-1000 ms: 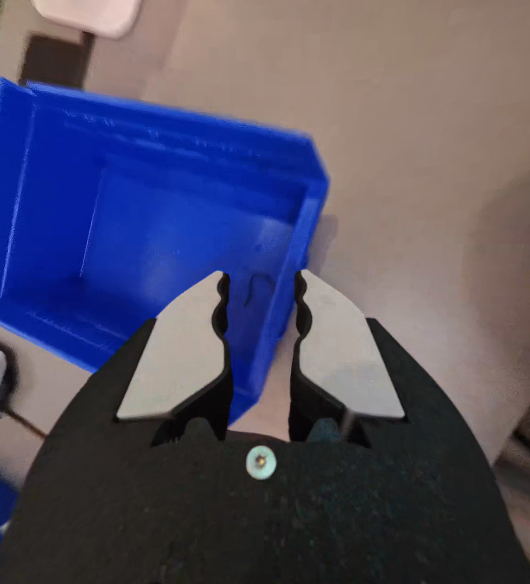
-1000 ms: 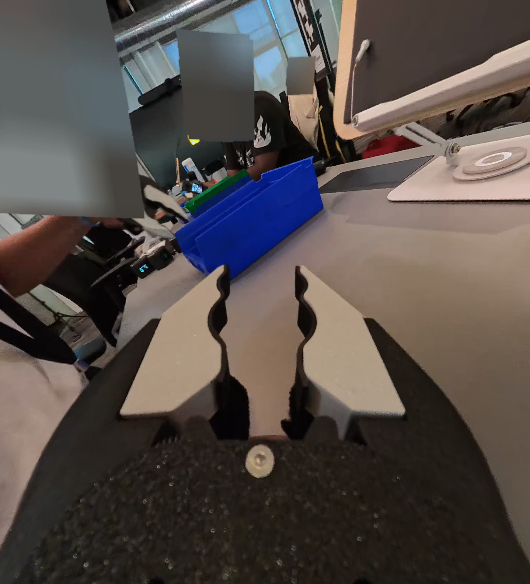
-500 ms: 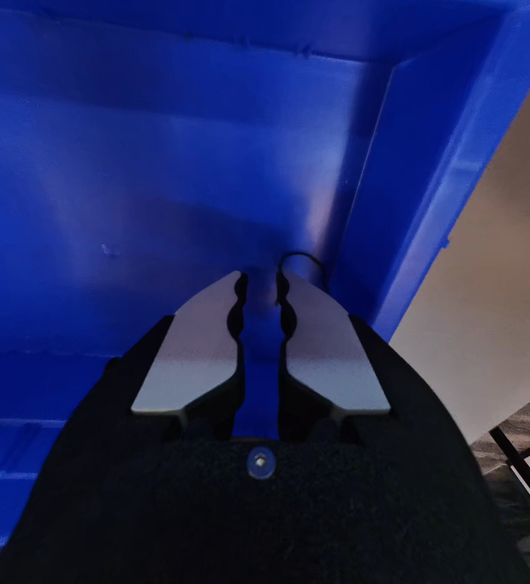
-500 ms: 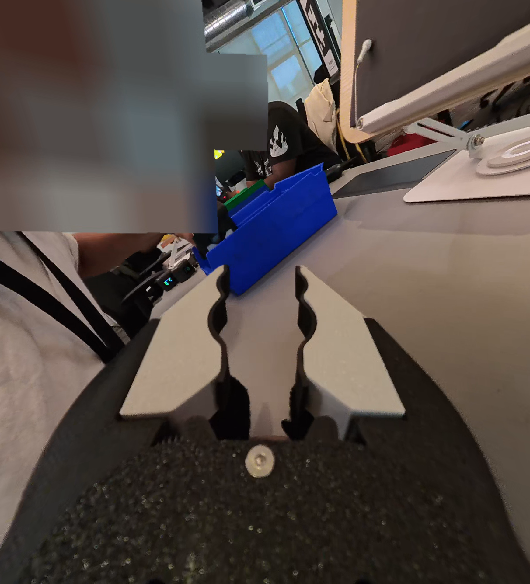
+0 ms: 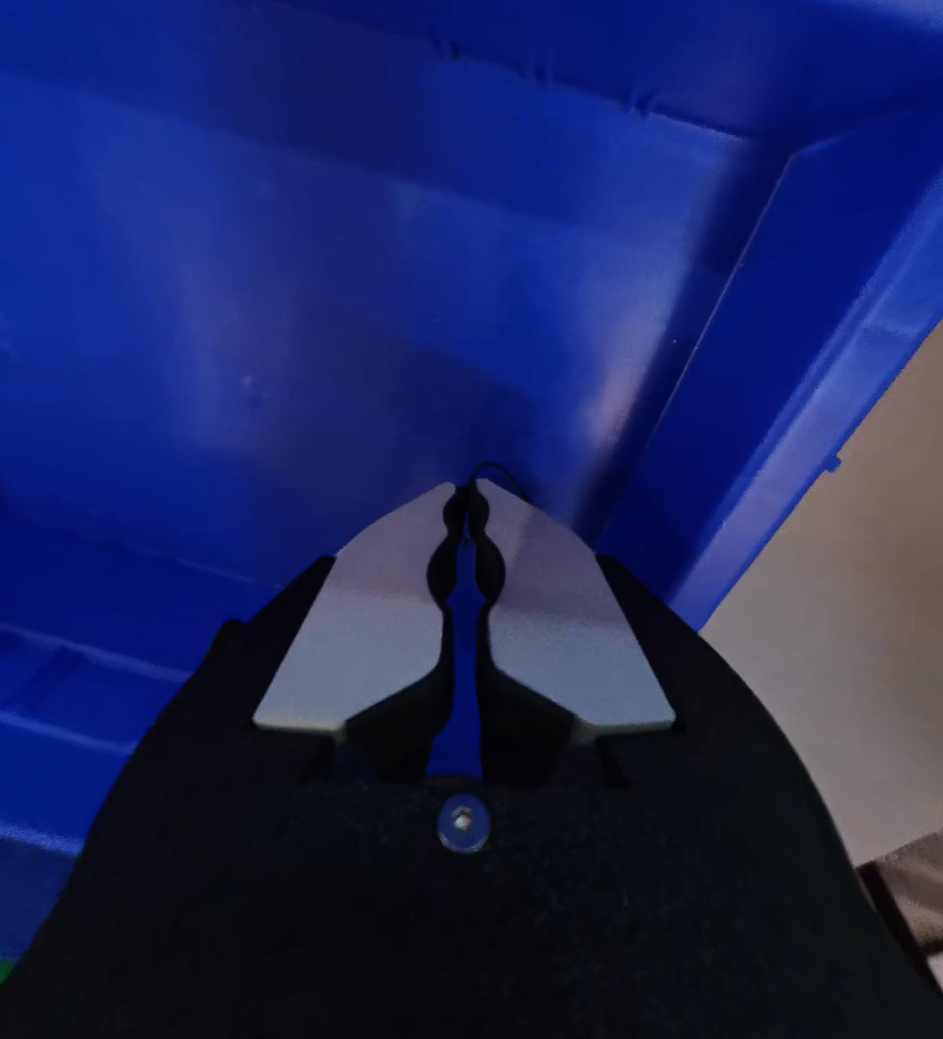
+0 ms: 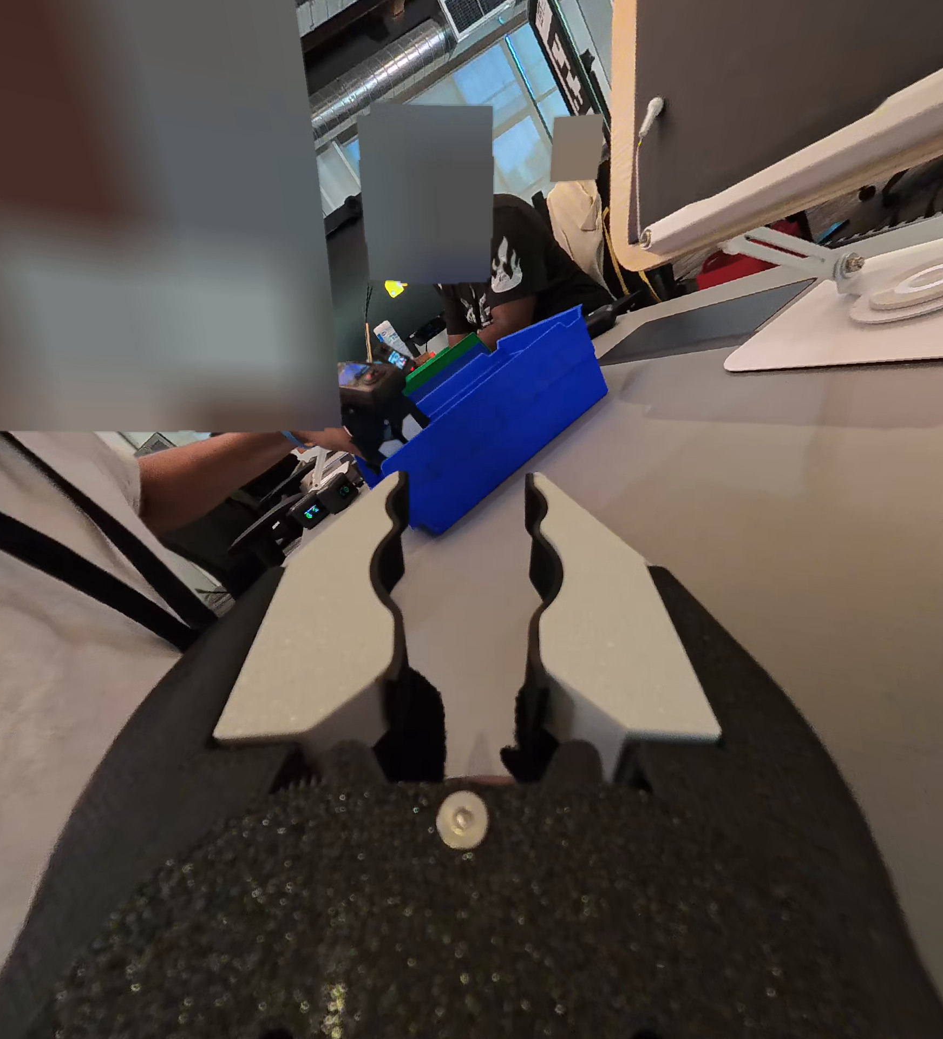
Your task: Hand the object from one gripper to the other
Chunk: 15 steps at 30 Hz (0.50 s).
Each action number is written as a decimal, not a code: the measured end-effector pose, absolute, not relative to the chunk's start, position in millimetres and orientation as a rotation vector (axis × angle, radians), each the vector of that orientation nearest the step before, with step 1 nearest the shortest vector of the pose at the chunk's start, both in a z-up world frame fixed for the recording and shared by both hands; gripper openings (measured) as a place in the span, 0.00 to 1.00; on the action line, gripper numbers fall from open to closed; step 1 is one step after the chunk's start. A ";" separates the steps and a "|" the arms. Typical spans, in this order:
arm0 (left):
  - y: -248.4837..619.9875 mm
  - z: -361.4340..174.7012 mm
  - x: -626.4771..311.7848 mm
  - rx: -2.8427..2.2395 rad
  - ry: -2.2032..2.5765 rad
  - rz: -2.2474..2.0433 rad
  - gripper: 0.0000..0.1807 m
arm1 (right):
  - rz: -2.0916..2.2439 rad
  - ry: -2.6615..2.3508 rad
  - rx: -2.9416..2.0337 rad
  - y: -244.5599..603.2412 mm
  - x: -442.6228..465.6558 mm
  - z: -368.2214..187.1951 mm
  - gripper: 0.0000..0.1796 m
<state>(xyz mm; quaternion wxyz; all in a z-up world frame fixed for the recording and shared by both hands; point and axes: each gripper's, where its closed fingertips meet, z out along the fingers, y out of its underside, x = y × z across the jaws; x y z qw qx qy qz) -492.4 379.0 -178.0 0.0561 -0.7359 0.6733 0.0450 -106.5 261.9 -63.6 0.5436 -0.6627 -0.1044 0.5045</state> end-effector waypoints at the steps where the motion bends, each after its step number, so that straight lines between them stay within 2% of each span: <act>1: 379.7 -173.5 -492.7 -2.236 2.000 0.140 0.00 | 1.202 -0.251 -1.570 261.0 -108.3 -62.6 0.23; 10: 381.9 -119.5 -469.6 -2.120 1.611 0.154 0.00 | 1.215 -0.349 -1.577 242.8 -141.8 -58.3 0.23; 15: 371.1 -70.7 -434.0 -1.946 1.325 0.167 0.00 | 1.205 -0.434 -1.614 229.2 -166.3 -62.5 0.23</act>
